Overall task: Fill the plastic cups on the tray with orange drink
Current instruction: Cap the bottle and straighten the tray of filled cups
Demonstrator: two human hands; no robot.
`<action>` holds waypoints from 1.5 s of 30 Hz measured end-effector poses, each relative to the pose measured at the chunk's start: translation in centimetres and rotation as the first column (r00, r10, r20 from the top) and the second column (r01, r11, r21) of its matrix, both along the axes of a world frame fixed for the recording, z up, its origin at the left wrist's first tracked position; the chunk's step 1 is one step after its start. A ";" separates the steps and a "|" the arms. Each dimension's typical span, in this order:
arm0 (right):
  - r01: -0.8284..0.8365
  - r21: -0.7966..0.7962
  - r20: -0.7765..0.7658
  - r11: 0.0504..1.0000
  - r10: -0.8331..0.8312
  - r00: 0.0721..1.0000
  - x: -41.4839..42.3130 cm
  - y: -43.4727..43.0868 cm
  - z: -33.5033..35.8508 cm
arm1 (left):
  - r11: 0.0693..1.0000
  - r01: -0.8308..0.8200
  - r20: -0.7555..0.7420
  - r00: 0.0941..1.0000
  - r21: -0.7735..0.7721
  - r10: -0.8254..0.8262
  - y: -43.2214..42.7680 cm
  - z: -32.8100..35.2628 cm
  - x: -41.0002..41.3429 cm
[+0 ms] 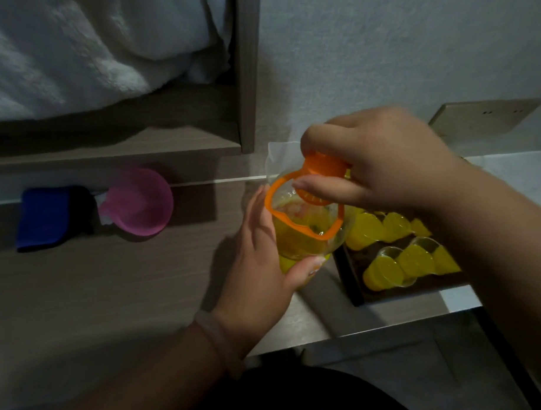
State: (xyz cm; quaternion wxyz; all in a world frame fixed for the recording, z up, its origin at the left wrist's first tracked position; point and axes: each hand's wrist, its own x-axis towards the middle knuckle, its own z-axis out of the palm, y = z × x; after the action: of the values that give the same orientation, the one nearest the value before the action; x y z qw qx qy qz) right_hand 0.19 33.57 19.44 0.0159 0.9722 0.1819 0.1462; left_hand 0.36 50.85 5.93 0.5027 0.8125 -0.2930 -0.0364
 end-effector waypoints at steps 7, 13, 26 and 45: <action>0.263 -0.006 0.132 0.965 -0.260 0.956 0.4 2.1 -0.9 | 0.999 -0.026 -0.047 0.999 0.029 0.027 -0.2 0.2 0.2; 0.583 0.032 0.121 0.812 -0.582 0.804 -0.3 4.3 -0.8 | 0.997 -0.074 -0.031 0.997 0.017 0.074 -0.7 0.3 -0.2; 0.415 0.573 0.083 0.707 -0.553 0.829 -2.9 -0.2 -0.8 | 0.988 -0.142 0.084 0.986 -0.058 0.147 -3.5 -0.3 -1.5; 0.474 0.605 -0.075 0.640 -0.547 0.834 -6.5 -8.1 -5.5 | 0.923 -0.386 -0.176 0.908 0.002 0.380 -6.8 -2.4 -5.4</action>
State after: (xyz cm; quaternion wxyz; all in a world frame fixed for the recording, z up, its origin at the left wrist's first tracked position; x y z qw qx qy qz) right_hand -6.31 25.47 13.95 -0.2418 0.9266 -0.1574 0.2412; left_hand -5.06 44.00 3.57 0.5368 0.8395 -0.0838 -0.0028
